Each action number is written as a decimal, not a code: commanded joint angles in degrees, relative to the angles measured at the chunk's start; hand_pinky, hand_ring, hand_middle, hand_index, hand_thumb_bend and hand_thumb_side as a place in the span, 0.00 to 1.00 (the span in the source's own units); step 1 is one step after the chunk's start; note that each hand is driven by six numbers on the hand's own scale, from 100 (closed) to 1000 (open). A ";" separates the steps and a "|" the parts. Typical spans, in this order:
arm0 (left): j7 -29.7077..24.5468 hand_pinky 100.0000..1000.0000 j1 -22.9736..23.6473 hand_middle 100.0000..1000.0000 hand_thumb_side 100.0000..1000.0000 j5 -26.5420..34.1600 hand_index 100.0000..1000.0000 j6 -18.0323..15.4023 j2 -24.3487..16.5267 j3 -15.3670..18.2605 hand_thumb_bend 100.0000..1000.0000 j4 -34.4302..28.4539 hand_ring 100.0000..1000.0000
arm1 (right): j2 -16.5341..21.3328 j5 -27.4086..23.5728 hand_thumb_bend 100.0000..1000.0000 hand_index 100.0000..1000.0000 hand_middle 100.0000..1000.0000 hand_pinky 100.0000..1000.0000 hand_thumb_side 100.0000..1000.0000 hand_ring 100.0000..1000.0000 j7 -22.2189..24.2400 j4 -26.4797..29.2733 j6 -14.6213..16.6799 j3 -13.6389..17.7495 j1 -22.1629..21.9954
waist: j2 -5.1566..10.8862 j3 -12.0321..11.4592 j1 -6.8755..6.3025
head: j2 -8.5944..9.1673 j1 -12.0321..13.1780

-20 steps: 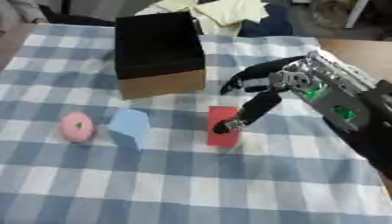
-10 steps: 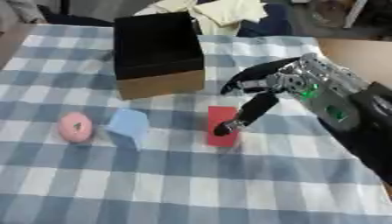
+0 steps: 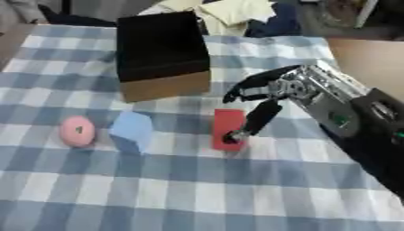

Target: Pick up objects on the table and place them in the box.

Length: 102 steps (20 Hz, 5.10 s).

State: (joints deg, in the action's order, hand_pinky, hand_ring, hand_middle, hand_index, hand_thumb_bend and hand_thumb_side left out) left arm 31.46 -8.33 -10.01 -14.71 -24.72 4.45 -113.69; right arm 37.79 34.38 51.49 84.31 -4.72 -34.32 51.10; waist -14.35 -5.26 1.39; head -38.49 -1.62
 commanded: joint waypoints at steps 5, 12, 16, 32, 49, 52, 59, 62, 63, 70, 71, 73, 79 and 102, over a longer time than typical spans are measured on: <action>-0.47 0.53 -0.52 0.75 0.99 0.48 0.85 -0.01 -0.95 0.15 0.07 -0.90 0.76 | -0.23 -0.18 0.42 0.99 0.89 0.86 0.64 0.87 0.11 -0.91 -0.61 -0.30 1.01 | 0.82 -0.15 -0.26 | 0.70 -0.19; -0.68 0.53 -0.53 0.75 0.99 0.62 0.85 0.05 -0.89 0.16 0.07 -0.90 0.76 | -0.40 0.35 0.38 0.87 0.84 0.82 0.60 0.84 -0.94 -0.62 -1.34 -0.47 0.88 | 0.78 -0.11 -0.23 | 0.70 -0.22; -0.72 0.53 -0.48 0.75 0.99 0.64 0.85 0.05 -0.86 0.19 0.07 -0.90 0.76 | -0.58 0.36 0.38 0.85 0.83 0.81 0.57 0.83 -1.62 -0.79 -1.80 -0.62 0.78 | 0.80 -0.14 -0.23 | 0.74 -0.24; -0.79 0.53 -0.43 0.75 0.98 0.61 0.85 0.00 -0.79 0.22 0.07 -0.90 0.77 | -0.30 -0.65 0.17 0.69 0.76 0.73 0.46 0.77 -4.99 0.77 -4.71 -0.47 1.20 | 0.77 -0.13 -0.20 | 0.90 -0.26; -0.57 0.53 -1.42 0.75 0.97 -0.77 0.85 0.74 -3.84 0.31 0.05 -0.90 0.76 | 1.10 -1.71 0.00 0.65 0.74 0.73 0.24 0.76 -8.06 8.57 -9.26 4.82 6.07 | 0.75 0.25 -0.35 | 0.57 -0.23; -0.84 0.53 -2.99 0.74 0.95 -3.55 0.86 2.78 -7.58 -0.02 0.03 -0.90 0.76 | 0.96 -1.02 0.00 0.64 0.74 0.73 0.22 0.76 -8.45 9.90 -9.66 6.20 7.59 | 0.54 0.41 -0.51 | 0.78 -0.20; -4.77 0.53 -7.05 0.74 0.92 -8.26 0.86 7.18 -16.12 -2.67 0.00 -0.90 0.76 | -0.78 -0.71 0.00 0.64 0.74 0.73 0.20 0.75 -10.62 10.76 -11.64 8.92 11.49 | -0.43 0.97 -0.79 | 1.73 0.04; -6.95 0.53 -8.44 0.73 0.91 -9.21 0.86 7.91 -18.73 -4.06 0.00 -0.90 0.76 | -2.28 -0.12 0.00 0.65 0.74 0.73 0.21 0.75 -11.47 10.12 -12.01 9.88 13.61 | -0.96 1.12 -0.88 | 1.80 0.07; -7.68 0.53 -8.88 0.73 0.91 -9.41 0.86 8.12 -19.28 -4.48 0.00 -0.90 0.76 | -2.96 0.20 0.00 0.65 0.74 0.73 0.21 0.75 -11.76 9.79 -12.08 10.14 14.33 | -1.11 1.21 -0.91 | 1.70 0.08; -10.79 0.53 -11.69 0.73 0.91 -9.74 0.86 7.73 -20.57 -6.35 0.00 -0.90 0.76 | -8.82 3.14 0.00 0.65 0.74 0.74 0.25 0.75 -13.61 4.62 -12.50 11.50 19.13 | -2.11 1.64 -1.11 | 1.80 -0.88; -11.05 0.53 -11.96 0.73 0.91 -9.73 0.86 7.60 -20.59 -6.52 0.00 -0.90 0.76 | -9.80 3.58 0.00 0.66 0.74 0.74 0.26 0.75 -13.96 3.55 -12.55 11.79 19.71 | -2.28 1.67 -1.11 | 1.90 -1.22; -11.62 0.53 -12.36 0.73 0.91 -9.76 0.86 7.44 -20.61 -6.85 0.00 -0.90 0.76 | -11.59 4.32 0.00 0.66 0.74 0.74 0.27 0.75 -14.65 1.46 -12.59 12.24 20.78 | -2.59 1.78 -1.08 | 1.95 -1.70; -12.62 0.52 -12.89 0.74 0.91 -9.65 0.86 7.56 -19.92 -7.40 0.00 -0.90 0.76 | -16.47 7.20 0.00 0.66 0.75 0.74 0.32 0.75 -17.21 -4.12 -12.57 13.44 23.28 | -3.18 1.94 -0.95 | 1.73 -1.83; -14.83 0.52 -14.16 0.74 0.91 -8.87 0.86 7.27 -18.06 -8.81 0.00 -0.90 0.76 | -31.07 24.31 0.00 0.70 0.79 0.76 0.45 0.77 -27.11 -31.93 -10.46 19.21 26.21 | -3.58 -0.73 -0.93 | 3.14 -2.07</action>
State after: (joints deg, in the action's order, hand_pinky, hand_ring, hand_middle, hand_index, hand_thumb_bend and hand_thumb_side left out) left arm 16.86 -21.77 -19.11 -7.37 -41.79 -4.71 -113.70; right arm 6.85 57.60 24.97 52.79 -15.31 -15.82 75.67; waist -19.04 -5.84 0.84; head -36.12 -3.45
